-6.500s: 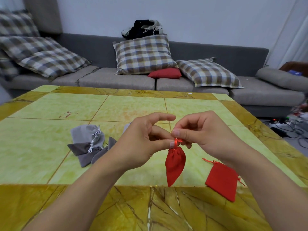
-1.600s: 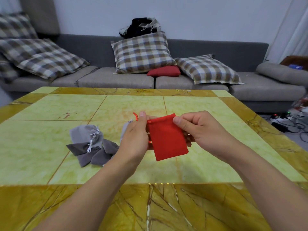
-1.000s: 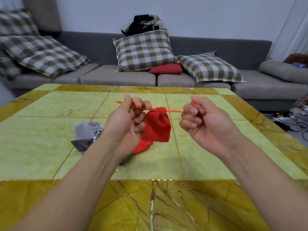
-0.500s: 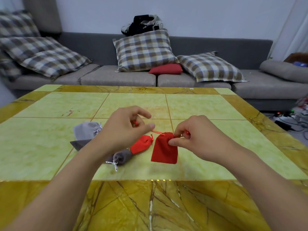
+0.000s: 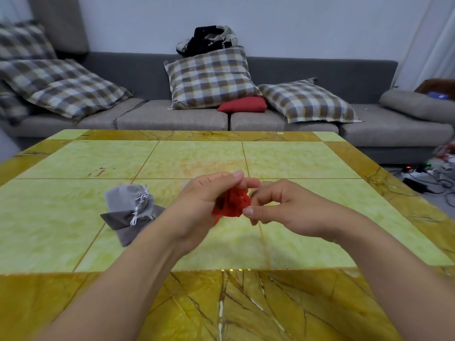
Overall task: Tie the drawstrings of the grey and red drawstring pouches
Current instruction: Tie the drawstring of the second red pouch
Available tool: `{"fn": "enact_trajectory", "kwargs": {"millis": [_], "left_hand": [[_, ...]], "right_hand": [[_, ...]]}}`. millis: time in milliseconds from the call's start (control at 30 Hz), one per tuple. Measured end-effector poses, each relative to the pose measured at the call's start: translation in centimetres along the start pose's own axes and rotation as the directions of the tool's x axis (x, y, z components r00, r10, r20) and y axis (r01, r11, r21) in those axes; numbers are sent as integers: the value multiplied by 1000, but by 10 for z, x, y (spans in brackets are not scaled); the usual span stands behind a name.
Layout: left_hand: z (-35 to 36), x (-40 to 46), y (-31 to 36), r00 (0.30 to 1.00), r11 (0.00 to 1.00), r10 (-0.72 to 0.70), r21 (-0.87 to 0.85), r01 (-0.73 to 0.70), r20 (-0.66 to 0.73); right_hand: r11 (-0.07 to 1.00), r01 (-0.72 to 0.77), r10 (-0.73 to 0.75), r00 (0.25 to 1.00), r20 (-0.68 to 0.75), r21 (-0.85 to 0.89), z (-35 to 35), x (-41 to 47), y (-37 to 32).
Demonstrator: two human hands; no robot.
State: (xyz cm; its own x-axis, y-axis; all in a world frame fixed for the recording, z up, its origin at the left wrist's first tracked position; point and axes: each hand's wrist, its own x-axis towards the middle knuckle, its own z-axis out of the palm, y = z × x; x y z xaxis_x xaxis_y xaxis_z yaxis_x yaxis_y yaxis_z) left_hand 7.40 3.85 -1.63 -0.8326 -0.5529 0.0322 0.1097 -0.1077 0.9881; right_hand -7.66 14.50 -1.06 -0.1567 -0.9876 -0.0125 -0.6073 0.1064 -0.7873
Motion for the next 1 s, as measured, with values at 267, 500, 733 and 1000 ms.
{"fn": "enact_trajectory", "kwargs": {"millis": [267,500,733,1000], "left_hand": [[-16,1,5,995,997,21,81,-13,-98],[-8,0,-1,999,978,17,209,-27,47],[0,2,-13,995,957,102,273,-97,-7],[-5,7,-12,988,972,124,210,-103,-91]], "right_hand": [[991,7,3,997,-76,133,-18,-7,0],[965,218,-172,944,-281,144,-7,-3,-12],[929,139,-35,956,-292,343,6,4,-11],[875,48,90,962,-260,481,-6,-4,-9]]}}
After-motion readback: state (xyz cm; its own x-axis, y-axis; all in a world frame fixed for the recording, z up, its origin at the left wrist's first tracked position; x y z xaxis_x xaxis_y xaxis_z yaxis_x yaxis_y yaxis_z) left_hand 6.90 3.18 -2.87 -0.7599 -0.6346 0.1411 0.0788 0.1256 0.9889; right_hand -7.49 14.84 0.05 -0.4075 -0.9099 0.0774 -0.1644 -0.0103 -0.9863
